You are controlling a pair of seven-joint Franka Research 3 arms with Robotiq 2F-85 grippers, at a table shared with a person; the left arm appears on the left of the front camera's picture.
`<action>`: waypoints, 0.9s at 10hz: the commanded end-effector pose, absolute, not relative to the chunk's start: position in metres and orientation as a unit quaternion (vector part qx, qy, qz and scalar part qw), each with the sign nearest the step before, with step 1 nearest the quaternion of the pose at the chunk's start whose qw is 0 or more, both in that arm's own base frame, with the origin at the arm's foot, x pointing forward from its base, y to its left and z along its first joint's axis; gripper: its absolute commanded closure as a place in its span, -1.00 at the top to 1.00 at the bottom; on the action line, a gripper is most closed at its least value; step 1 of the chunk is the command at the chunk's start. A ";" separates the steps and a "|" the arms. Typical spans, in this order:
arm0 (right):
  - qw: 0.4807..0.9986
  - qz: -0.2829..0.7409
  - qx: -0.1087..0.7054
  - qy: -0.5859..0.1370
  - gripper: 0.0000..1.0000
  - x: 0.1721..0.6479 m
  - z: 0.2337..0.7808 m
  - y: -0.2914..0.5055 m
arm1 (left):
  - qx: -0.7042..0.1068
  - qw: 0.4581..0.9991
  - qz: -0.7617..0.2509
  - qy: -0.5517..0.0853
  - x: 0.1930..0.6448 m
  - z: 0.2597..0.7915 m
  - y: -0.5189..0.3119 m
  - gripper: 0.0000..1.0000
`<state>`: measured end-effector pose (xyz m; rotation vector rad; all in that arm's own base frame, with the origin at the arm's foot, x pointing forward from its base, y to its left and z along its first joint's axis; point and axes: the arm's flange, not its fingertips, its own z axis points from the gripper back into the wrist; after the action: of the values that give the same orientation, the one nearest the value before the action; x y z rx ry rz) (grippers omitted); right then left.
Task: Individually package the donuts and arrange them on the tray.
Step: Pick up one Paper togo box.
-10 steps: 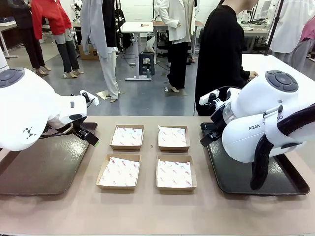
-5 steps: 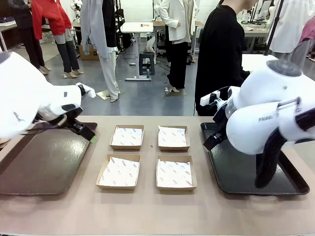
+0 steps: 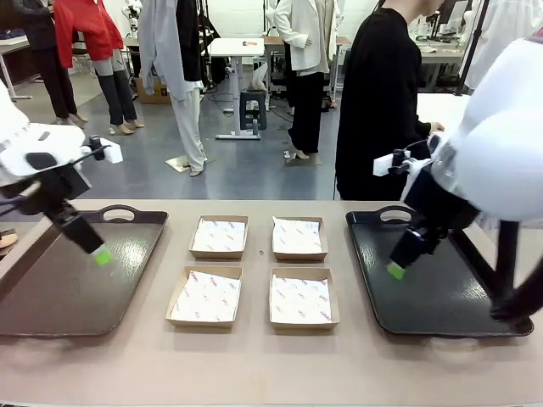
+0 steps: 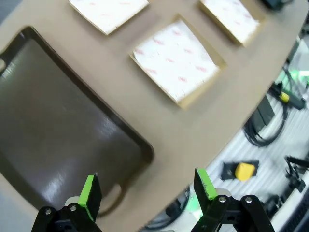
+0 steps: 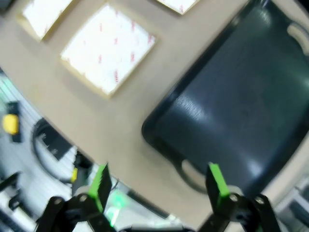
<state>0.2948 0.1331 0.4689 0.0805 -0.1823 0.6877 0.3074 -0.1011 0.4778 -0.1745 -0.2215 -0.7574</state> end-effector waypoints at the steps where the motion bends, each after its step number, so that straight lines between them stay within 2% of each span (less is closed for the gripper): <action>1: 0.938 0.335 0.043 -0.073 1.00 0.212 0.409 0.086 | -0.075 0.925 -0.360 -0.101 0.230 0.432 -0.070 1.00; 2: 0.938 0.335 0.009 -0.087 1.00 0.221 0.403 0.079 | -0.058 0.929 -0.344 -0.122 0.232 0.426 -0.066 1.00; 3: 0.939 0.334 0.040 -0.075 1.00 0.281 0.478 0.124 | -0.086 0.921 -0.367 -0.095 0.295 0.486 -0.093 1.00; 9: 0.941 0.330 0.031 -0.070 1.00 0.277 0.480 0.120 | -0.077 0.925 -0.361 -0.088 0.292 0.486 -0.091 1.00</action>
<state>0.2773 0.1203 0.4803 0.0638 -0.1436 0.6732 0.2919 -0.0917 0.4859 -0.1573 -0.1785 -0.7416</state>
